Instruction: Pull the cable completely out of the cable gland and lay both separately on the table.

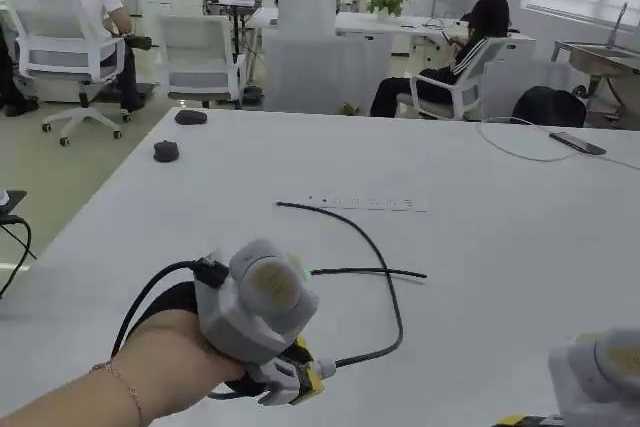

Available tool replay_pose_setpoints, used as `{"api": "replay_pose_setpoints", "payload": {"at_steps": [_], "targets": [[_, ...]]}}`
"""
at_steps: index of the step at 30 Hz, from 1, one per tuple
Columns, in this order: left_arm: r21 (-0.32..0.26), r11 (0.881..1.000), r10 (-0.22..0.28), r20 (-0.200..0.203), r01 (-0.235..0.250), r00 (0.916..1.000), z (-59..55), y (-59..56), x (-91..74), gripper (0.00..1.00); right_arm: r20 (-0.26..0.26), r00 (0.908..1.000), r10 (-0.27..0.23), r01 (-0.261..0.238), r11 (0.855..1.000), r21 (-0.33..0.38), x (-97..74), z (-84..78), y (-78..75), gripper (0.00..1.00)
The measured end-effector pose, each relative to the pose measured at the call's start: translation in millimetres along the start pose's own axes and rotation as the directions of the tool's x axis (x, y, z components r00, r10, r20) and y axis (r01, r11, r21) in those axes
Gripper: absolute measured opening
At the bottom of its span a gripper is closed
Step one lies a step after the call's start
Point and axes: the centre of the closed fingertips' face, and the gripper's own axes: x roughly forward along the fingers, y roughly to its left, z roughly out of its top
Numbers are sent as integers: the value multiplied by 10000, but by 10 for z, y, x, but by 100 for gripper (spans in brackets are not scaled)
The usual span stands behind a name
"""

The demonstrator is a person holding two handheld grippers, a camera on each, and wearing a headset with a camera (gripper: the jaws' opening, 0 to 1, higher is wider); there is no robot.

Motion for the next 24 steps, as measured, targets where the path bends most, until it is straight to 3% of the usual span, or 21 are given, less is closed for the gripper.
{"api": "replay_pose_setpoints", "payload": {"at_steps": [2,4,6,8,10,11,14,15,16,17,19,20,23,24], "targets": [[251,9996,109,-27,-109,9999,-70,-34,-81,16,109,9999,117,-111,9985,-536,-14,144,15,32],[906,9954,334,-236,-311,9992,-143,-36,-131,16,223,9991,353,-322,9914,-1270,-4,335,57,31],[1352,9902,399,-266,-360,9988,-200,-81,-149,16,127,9961,870,-826,9754,-2045,58,501,177,30],[1516,9876,447,-238,-406,9987,-245,-111,-133,16,62,9858,1675,-1591,9468,-2798,175,657,397,30],[1973,9790,590,-361,-508,9976,-280,-113,-114,16,-542,9755,2132,-2179,9032,-3699,312,695,570,30],[2311,9711,705,-412,-591,9967,-286,-106,-105,16,-823,9713,2231,-2367,8738,-4249,401,710,646,31],[2961,9517,979,-407,-816,9944,-280,-101,-61,16,-1228,9593,2545,-2819,8327,-4766,567,749,816,33],[3079,9480,998,-456,-811,9940,-289,-111,-46,16,-1335,9569,2579,-2901,8270,-4816,609,751,840,34],[3435,9344,1171,-465,-942,9920,-285,-104,-35,16,-1548,9546,2545,-2978,8057,-5120,666,754,859,34],[3705,9237,1246,-501,-974,9909,-287,-104,-29,16,-1636,9540,2513,-2998,7937,-5293,703,759,867,33],[4103,9070,1320,-634,-947,9892,-306,-124,-16,16,-1768,9540,2420,-2996,7860,-5408,765,779,883,33],[4271,8989,1373,-623,-979,9886,-305,-138,-2,16,-1913,9509,2434,-3096,7609,-5703,797,793,897,33],[4632,8808,1447,-649,-987,9873,-301,-157,16,16,-2206,9411,2564,-3381,7291,-5951,850,816,931,31],[4872,8672,1500,-594,-1025,9869,-282,-161,18,17,-2334,9356,2647,-3528,7179,-6001,871,825,943,30]]}}
